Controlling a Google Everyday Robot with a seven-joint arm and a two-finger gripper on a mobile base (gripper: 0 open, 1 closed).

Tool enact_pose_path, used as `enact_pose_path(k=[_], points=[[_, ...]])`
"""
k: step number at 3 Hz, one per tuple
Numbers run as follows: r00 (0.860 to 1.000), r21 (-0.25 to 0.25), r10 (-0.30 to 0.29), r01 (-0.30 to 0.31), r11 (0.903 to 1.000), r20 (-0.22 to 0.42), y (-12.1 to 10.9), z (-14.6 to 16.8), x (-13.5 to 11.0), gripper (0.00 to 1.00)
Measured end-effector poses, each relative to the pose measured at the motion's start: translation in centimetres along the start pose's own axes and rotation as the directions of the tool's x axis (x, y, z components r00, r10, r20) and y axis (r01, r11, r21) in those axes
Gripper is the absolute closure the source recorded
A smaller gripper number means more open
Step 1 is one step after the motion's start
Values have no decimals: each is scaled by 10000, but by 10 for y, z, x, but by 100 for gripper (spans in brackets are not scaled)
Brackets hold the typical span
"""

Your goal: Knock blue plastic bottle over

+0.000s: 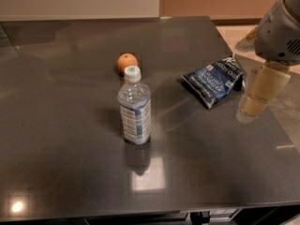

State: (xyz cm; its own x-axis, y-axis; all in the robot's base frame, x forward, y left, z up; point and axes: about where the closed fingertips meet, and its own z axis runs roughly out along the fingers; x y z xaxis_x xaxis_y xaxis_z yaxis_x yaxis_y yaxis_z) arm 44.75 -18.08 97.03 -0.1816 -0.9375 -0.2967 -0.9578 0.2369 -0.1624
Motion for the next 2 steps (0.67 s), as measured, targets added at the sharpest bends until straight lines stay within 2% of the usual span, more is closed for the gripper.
enact_pose_path(k=[1,2], points=[[9927,-353,-409,451,9984,1133,10,7,-37,0],[9699,-770,-790,991,9921,2303,26,14,-77,0]])
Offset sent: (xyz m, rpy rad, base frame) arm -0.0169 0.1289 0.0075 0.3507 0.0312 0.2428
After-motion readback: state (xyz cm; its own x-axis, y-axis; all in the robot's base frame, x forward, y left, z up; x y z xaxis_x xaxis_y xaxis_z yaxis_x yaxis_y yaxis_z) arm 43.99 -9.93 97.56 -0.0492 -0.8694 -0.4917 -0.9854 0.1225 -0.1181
